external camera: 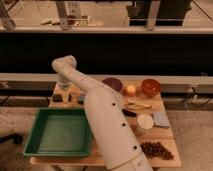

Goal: Place eraser in tray

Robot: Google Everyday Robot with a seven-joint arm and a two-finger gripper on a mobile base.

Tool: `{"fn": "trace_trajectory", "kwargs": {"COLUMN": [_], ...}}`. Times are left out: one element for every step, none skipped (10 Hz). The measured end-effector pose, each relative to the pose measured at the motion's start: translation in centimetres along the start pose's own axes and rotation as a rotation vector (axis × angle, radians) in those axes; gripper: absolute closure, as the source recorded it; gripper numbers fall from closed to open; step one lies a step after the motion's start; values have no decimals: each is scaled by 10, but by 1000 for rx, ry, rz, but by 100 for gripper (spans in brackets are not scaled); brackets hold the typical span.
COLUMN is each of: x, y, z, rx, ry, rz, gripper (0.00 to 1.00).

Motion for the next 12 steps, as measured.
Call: {"fn": "trace_trajectory", "kwargs": {"x": [2,1,-2,-5,-7,-9,-10,-12,-14,-14,-12,-12], "y": [0,0,0,-1,-2,-2,-3,-4,-4,-5,-5,-6], "z": [3,8,13,17,21,25,28,31,32,32,32,32], "rx": [-6,-17,-27,-35,-44,-52,-59,-66,-70,-73,-74,-77], "ry": [-2,-10,-14,-17,-21,-25,-30,-36,-43,-48,-50,-47], "rz": [2,0,-6,-10,-15,-18,-25,-35,-45,-48,-48,-48], "gripper": [20,20,20,20,20,20,20,21,28,38,47,59]}}
